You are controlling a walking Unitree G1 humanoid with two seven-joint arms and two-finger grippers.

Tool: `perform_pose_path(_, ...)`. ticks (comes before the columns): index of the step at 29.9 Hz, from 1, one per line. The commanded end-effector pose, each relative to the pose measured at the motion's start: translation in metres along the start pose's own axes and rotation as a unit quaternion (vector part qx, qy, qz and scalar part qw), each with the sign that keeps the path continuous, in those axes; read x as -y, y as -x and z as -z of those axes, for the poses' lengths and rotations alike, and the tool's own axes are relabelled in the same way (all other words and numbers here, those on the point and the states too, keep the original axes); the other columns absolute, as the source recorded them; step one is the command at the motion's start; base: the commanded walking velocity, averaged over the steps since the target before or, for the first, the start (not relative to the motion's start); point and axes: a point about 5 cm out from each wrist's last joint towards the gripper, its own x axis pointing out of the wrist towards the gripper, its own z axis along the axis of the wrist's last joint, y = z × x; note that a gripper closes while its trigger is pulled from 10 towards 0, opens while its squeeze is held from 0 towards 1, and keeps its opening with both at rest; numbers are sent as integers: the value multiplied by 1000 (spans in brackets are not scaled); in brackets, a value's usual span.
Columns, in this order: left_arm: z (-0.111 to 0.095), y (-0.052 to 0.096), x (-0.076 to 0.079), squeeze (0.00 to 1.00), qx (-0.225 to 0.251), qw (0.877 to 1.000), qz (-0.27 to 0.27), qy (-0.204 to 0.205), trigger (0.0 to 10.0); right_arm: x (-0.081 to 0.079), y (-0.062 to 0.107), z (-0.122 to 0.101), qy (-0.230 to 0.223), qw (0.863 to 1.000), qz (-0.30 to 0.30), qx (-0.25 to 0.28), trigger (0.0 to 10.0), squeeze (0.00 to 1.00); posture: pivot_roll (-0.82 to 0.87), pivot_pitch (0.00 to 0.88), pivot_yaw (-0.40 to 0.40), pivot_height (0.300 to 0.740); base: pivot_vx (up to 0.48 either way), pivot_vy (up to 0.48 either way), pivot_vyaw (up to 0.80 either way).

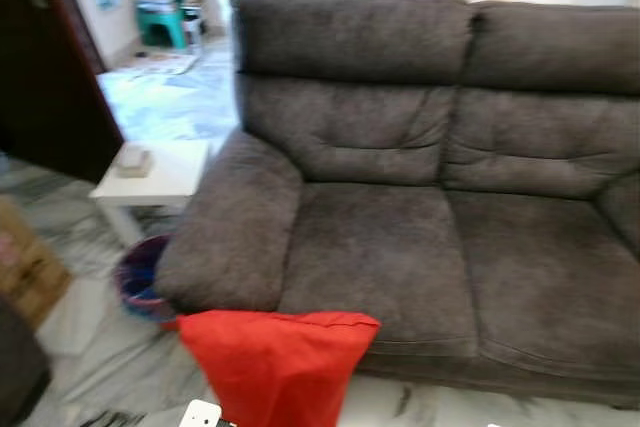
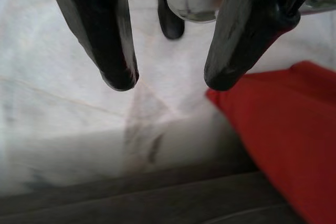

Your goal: Move the pillow to the sofa from floor

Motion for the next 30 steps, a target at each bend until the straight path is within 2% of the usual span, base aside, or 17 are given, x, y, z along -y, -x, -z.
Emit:
perform_pose_path(1,5,1,0,0,-13,1000,1,-7,10000,2,2,5,-4,1000,4,-6,10000,0,-44,45,36,740,0,0,800)
perform_pose_path(5,5,1,0,0,-13,1000,1,-7,10000,2,2,6,-6,1000,4,-7,10000,0,-42,45,36,740,0,0,714)
perform_pose_path(15,5,1,0,0,-8,1000,-8,-9,10000,3,1,1,-22,1000,9,9,10000,0,-45,39,43,740,0,0,0)
perform_pose_path(18,4,1,-2,0,4,1000,-23,-11,10000,4,1,-6,-24,999,13,32,10000,0,-48,33,45,740,0,0,0)
perform_pose_path(21,1,2,-3,0,31,999,-42,-1,10000,4,-1,-24,-27,996,9,82,10000,0,-49,26,51,740,0,0,0)
perform_pose_path(24,-6,4,-4,0,79,995,-58,0,10000,-2,0,-55,-29,985,-19,171,10000,0,-49,22,54,740,0,0,0)
perform_pose_path(25,-32,7,-20,0,153,986,-64,-10,10000,-4,1,-69,-24,977,-32,210,10000,0,-49,17,57,740,0,0,0)
perform_pose_path(26,-51,11,-32,0,203,977,-67,-20,10000,-4,2,-74,-23,973,-36,226,10000,0,-49,17,57,740,0,0,0)
perform_pose_path(27,-67,15,-40,0,245,966,-74,-30,10000,-5,3,-79,-27,970,-41,240,10000,0,-63,14,59,740,0,0,0)
perform_pose_path(28,-86,22,-44,0,301,950,-80,-31,10000,-7,6,-87,-22,962,-49,268,10000,0,-65,8,63,740,0,0,0)
perform_pose_path(30,-95,28,-44,0,329,940,-81,-30,10000,-7,8,-94,-18,955,-53,290,10000,0,-60,7,66,740,0,0,0)
